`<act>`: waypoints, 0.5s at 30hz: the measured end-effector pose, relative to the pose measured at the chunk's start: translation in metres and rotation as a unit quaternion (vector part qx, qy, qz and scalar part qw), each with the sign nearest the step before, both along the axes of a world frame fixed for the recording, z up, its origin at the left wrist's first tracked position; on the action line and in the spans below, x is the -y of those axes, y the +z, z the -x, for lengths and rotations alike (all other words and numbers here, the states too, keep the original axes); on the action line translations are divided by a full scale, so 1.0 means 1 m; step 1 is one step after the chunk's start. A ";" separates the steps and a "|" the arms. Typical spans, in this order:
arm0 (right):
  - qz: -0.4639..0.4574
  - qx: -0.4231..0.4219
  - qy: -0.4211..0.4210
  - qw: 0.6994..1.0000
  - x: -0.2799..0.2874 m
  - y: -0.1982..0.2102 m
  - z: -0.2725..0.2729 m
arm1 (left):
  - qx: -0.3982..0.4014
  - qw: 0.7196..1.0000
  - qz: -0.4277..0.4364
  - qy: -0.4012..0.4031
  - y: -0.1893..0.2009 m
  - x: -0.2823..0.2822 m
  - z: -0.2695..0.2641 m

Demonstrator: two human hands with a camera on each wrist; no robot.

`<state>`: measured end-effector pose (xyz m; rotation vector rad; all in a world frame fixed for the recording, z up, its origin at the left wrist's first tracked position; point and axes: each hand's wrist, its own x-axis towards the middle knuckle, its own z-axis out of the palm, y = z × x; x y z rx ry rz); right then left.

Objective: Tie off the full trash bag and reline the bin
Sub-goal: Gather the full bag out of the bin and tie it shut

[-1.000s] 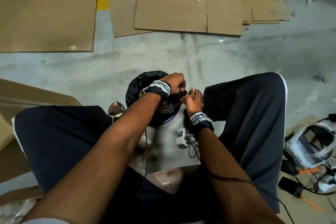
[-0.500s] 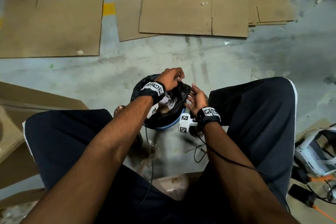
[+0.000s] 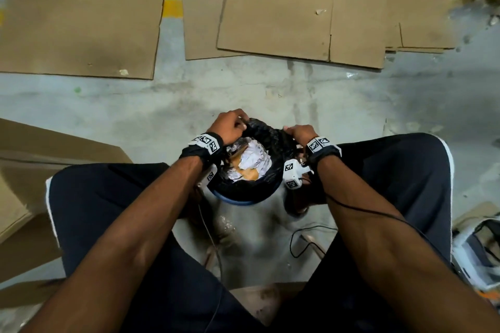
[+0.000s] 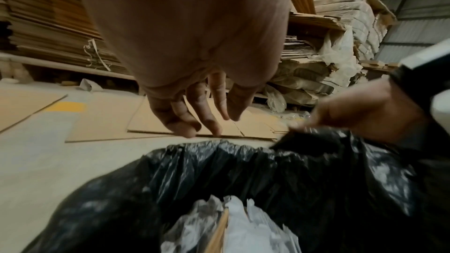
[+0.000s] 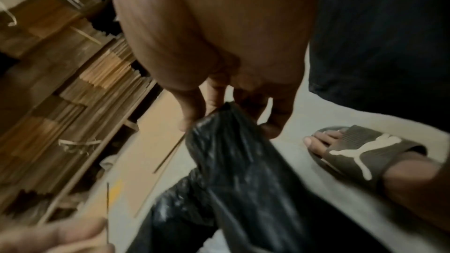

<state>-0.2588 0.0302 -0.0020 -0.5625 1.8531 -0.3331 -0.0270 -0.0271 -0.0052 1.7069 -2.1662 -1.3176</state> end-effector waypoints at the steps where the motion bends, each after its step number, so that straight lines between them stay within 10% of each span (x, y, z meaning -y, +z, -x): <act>1: 0.016 0.053 -0.011 0.998 0.005 0.003 -0.002 | -0.003 1.000 0.011 0.002 -0.002 -0.002 -0.001; 7: 0.097 0.224 -0.109 0.964 0.011 0.010 -0.008 | 0.067 0.994 0.075 -0.054 -0.007 0.004 0.003; 11: 0.095 0.021 0.001 0.995 0.019 -0.002 -0.013 | 0.097 0.984 0.053 -0.141 -0.006 0.000 0.017; 15: 0.161 -0.096 0.113 0.976 0.025 -0.007 -0.018 | 0.040 0.997 0.045 -0.039 -0.012 0.000 0.023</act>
